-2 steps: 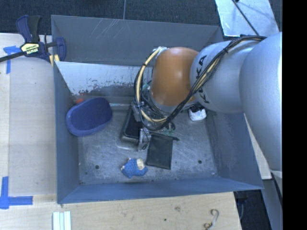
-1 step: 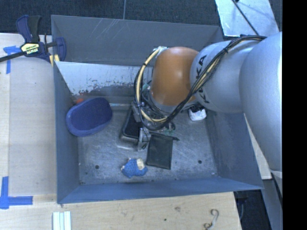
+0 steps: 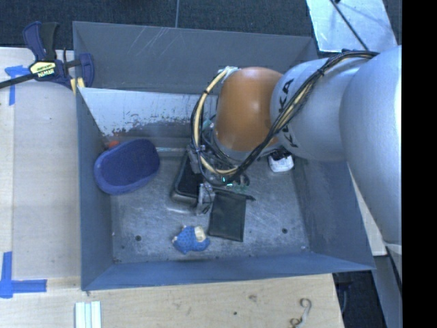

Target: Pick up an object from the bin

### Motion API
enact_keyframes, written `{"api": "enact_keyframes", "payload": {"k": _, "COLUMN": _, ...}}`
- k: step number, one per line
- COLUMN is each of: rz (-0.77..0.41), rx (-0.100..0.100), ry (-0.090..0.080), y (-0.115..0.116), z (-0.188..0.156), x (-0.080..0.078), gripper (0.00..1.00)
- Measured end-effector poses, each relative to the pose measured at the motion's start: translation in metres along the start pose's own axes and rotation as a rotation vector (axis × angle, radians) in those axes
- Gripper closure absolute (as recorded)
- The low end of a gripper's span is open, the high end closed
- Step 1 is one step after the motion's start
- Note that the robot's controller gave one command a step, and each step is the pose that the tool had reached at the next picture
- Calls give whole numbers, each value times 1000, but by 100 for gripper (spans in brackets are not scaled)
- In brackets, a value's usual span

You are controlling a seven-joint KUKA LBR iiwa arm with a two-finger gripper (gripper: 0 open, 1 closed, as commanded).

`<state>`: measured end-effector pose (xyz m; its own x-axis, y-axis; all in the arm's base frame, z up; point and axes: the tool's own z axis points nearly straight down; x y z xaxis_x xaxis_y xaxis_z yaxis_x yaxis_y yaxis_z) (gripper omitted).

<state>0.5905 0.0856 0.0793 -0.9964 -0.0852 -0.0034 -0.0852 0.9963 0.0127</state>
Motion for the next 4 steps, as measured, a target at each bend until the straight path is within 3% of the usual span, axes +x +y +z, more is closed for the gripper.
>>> {"api": "enact_keyframes", "payload": {"k": 1, "rz": -1, "rx": 0, "ry": 1, "y": 0, "z": -1, "x": 0, "gripper": 100}}
{"api": "enact_keyframes", "payload": {"k": 2, "rz": 0, "rx": 0, "ry": 0, "y": 0, "z": 0, "x": 0, "gripper": 0}}
{"api": "enact_keyframes", "payload": {"k": 3, "rz": -185, "rx": 13, "ry": -2, "y": 14, "z": -9, "x": 1, "gripper": 0}}
{"api": "enact_keyframes", "payload": {"k": 4, "rz": -21, "rx": 6, "ry": -5, "y": 16, "z": 3, "x": -23, "gripper": 0}}
